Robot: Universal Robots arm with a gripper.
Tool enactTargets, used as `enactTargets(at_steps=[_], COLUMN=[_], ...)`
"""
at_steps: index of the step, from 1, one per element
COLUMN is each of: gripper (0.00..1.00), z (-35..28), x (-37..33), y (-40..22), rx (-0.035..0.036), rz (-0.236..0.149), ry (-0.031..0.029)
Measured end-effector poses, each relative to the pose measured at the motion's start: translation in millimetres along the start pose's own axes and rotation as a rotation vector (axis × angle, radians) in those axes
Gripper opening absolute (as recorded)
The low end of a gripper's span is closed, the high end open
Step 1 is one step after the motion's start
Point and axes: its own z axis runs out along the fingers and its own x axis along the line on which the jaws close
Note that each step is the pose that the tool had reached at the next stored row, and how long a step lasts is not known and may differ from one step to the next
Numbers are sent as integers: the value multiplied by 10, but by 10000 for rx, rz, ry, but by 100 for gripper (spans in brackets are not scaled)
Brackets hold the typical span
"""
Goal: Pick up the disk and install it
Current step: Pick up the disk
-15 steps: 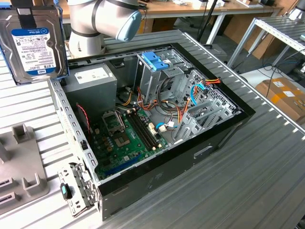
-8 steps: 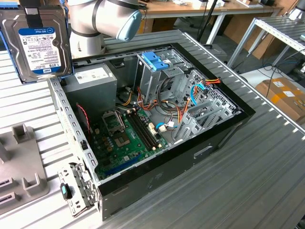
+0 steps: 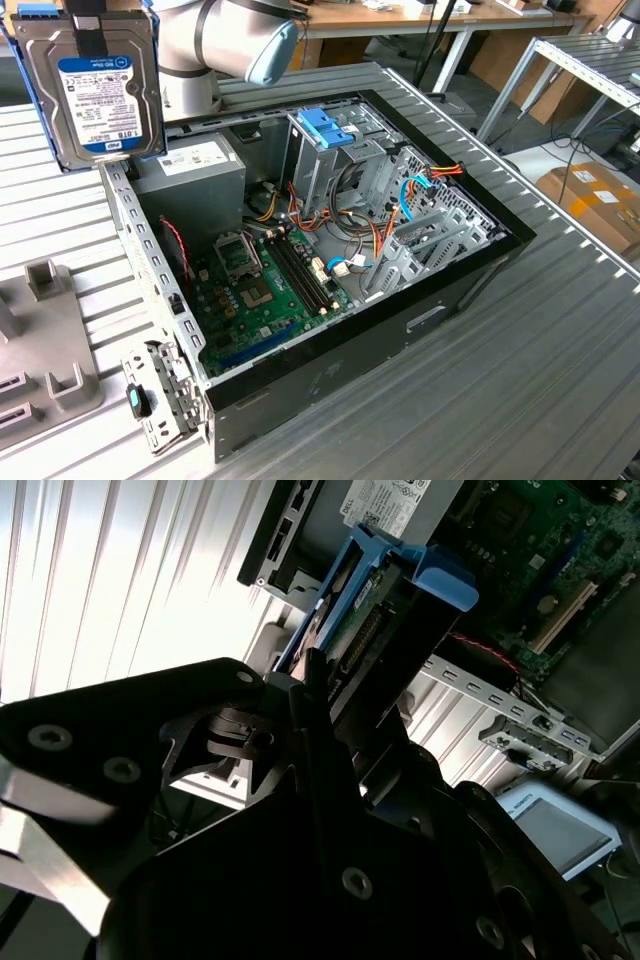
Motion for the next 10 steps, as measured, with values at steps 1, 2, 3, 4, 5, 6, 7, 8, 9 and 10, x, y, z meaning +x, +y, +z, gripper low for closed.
enactTargets(at_steps=[1, 2, 3, 4, 5, 6, 7, 8, 9, 10], gripper=[35, 35, 35, 35, 35, 35, 35, 35, 35, 35], z=[0, 1, 0, 1, 0, 1, 1, 1, 1, 1], x=[-1, -1, -2, -4, -4, -5, -6, -7, -8, -8], y=[-15, -31, -46, -71, -86, -101, -118, -133, -151, -163], rx=[0, 0, 0, 0, 0, 0, 0, 0, 0, 0], rz=[0, 0, 0, 0, 1, 0, 0, 0, 0, 0], ry=[0, -1, 0, 0, 0, 0, 0, 0, 0, 0])
